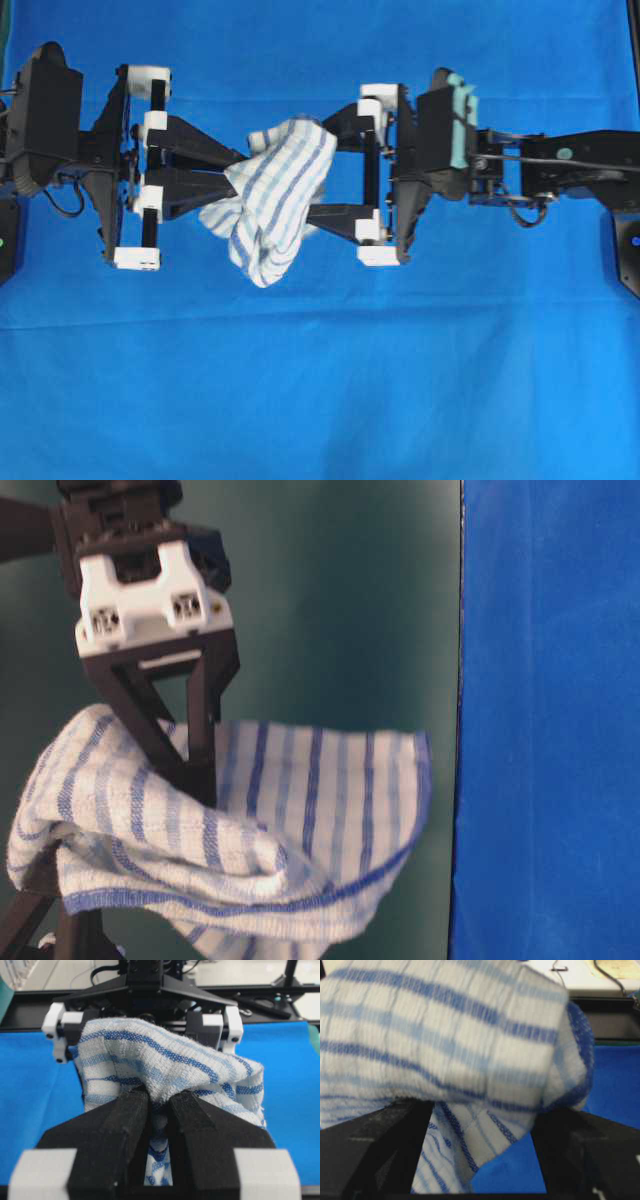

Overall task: Hand over the towel.
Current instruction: 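Move the right gripper to the towel and grasp it beside the left gripper, then open the left gripper and pull the towel right with the right gripper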

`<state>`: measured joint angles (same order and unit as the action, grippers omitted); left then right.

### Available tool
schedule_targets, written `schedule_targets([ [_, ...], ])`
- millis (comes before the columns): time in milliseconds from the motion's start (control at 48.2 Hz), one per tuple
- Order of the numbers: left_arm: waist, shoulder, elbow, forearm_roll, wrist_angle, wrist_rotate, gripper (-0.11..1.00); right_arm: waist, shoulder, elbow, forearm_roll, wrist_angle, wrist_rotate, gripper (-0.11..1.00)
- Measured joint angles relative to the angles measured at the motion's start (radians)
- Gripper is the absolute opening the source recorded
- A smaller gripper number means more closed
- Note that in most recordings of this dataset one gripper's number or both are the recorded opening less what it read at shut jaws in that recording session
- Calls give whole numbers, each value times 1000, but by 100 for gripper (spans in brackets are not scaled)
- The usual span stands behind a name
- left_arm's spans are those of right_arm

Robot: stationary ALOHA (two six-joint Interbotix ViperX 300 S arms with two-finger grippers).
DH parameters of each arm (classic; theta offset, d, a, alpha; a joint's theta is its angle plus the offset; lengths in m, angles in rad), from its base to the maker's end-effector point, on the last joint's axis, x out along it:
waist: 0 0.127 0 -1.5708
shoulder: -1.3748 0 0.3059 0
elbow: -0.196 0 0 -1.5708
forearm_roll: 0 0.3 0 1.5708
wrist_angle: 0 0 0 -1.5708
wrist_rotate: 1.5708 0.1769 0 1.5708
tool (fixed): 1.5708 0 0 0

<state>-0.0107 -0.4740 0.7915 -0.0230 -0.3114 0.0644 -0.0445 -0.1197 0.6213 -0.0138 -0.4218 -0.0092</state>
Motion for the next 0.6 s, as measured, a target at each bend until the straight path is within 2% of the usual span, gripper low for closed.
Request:
schedule_targets([
  [124, -3, 0, -2, 2, 0, 0, 6, 2, 3, -9, 0, 0, 0, 71],
  [207, -6, 0, -2, 2, 0, 0, 6, 2, 3, -8, 0, 0, 3, 67],
  [270, -9, 0, -2, 2, 0, 0, 6, 2, 3, -9, 0, 2, 3, 52],
  [394, -14, 0, 0, 0, 0, -8, 6, 2, 3, -9, 0, 9, 3, 15],
  [436, -14, 2, 0, 2, -2, -14, 6, 2, 3, -9, 0, 11, 5, 6],
  [602, -14, 11, 0, -2, -5, -21, 6, 2, 3, -8, 0, 17, 9, 5],
])
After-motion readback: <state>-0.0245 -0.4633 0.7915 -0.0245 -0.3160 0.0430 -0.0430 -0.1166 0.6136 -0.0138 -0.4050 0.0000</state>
